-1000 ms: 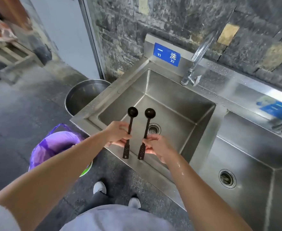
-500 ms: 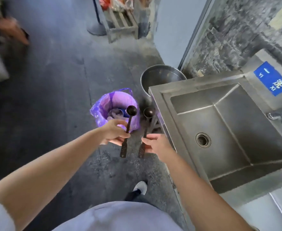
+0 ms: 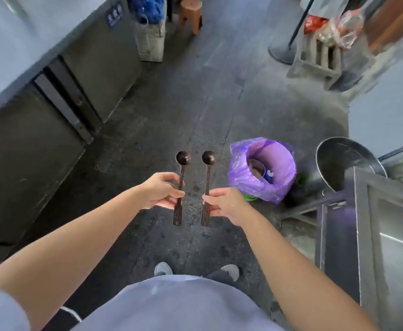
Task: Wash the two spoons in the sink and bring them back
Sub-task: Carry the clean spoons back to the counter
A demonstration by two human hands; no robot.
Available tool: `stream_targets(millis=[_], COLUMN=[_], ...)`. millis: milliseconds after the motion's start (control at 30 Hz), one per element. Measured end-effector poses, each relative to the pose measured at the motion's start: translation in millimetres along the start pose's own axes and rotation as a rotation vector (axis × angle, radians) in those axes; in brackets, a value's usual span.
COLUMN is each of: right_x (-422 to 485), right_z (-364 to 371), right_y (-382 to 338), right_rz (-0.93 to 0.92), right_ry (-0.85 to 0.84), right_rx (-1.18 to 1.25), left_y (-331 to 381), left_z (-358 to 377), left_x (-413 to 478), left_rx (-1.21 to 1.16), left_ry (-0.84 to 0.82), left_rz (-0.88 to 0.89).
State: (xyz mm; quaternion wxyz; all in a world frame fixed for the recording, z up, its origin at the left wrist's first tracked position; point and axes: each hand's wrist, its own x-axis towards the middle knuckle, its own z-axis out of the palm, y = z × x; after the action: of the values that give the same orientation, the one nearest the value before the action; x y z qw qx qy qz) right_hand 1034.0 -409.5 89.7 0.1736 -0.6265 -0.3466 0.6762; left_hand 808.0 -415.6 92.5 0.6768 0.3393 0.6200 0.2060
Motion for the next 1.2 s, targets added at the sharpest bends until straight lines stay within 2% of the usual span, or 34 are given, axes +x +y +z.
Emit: stream_targets(millis=[267, 567, 733, 967, 1200], right_x=[21, 60, 104, 189, 231], right_z=[137, 249, 306, 402, 516], right_y=[-46, -99, -141, -223, -295], right_rz=[-0.045, -0.110, -0.121, -0.138, -0.173], right_ry=[-0.226, -0.457, -0.556, -0.580, -0.766], right_rx=[-0.253, -0.501, -0.573, -0.784, -0.883], left_y=[-45, -73, -64, -27, -17], left_z=[-119, -214, -276, -384, -480], left_x=[-68, -97, -84, -60, -63], left_rx=[-0.241, -0.449, -0.505, -0.554, -0.683], left_ry=[0.202, 0.421, 0.495, 0.619, 0.794], left_rz=[0.058, 0.092, 0.091, 0.061, 0.064])
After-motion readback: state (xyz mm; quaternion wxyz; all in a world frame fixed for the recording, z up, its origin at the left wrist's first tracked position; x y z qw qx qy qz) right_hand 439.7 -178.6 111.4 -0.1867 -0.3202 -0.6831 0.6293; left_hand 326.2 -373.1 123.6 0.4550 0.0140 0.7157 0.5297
